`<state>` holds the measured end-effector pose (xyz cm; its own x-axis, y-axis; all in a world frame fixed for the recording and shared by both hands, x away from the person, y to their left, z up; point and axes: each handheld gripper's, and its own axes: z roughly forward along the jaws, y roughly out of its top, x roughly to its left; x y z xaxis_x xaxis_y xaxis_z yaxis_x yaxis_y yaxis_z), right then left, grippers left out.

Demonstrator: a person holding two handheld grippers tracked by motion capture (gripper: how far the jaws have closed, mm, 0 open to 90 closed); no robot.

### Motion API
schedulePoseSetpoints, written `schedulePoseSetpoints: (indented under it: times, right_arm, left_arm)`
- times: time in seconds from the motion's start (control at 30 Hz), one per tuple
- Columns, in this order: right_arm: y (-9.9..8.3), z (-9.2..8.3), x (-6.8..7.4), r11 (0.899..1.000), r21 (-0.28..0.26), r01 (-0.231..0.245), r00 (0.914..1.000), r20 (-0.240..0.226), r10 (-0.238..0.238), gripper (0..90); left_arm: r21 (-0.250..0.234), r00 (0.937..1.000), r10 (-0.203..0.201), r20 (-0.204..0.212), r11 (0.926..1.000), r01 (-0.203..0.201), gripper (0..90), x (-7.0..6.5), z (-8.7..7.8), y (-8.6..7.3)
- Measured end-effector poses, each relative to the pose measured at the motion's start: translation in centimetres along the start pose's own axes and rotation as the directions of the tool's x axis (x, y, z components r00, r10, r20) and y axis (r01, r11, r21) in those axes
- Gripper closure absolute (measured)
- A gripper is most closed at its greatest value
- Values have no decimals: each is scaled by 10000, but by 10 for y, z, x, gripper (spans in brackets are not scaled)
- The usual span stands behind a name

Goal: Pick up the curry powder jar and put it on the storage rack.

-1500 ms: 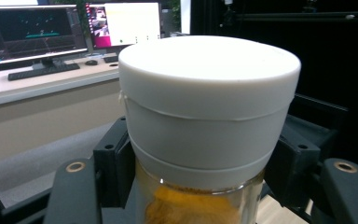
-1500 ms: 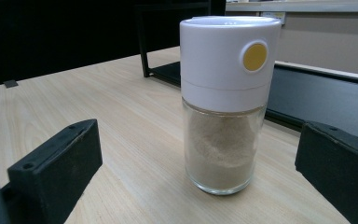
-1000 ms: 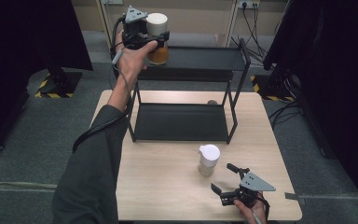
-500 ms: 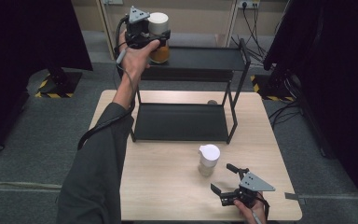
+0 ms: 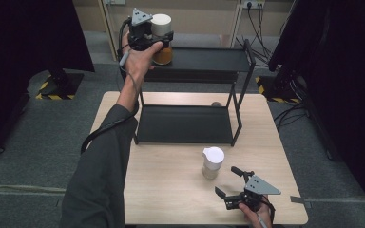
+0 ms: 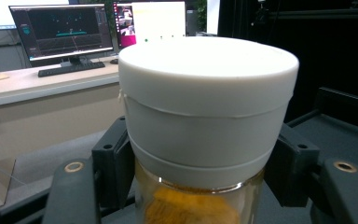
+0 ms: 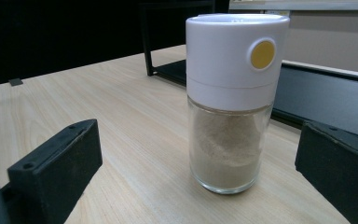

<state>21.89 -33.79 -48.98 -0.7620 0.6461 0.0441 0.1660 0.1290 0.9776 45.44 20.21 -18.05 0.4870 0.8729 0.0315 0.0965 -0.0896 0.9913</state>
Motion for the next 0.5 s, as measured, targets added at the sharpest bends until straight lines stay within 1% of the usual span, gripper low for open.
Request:
schedulePoseSetpoints:
  times: [0.03,0.1,0.13,0.23,0.33,0.43,0.5]
  right_arm:
    - [0,0,0,10000,11,11,10000,-12,-11,6]
    - [0,0,0,10000,28,15,10000,-24,-14,6]
    - [0,1,0,10000,27,12,10000,-28,-12,6]
    - [0,1,0,10000,40,12,10000,-20,-11,6]
    - [0,1,0,10000,37,8,10000,-11,-8,6]
    - [0,1,0,10000,44,0,10000,-19,0,7]
    - [0,1,0,10000,49,8,10000,-25,-7,6]
  left_arm:
    - [-16,9999,-99,-42,9999,99,343,0,0,0]
    - [-28,9999,-142,-79,9999,141,334,1,-1,-1]
    - [73,9998,-167,-110,9998,168,307,1,-1,0]
    - [22,9986,-532,-27,9986,532,174,3,-2,-1]
    - [-11,9973,-710,-175,9975,710,79,2,-4,0]
    - [84,9962,-783,-378,9969,786,25,-1,-7,2]
    - [163,9960,-809,-390,9965,816,12,-2,-8,3]
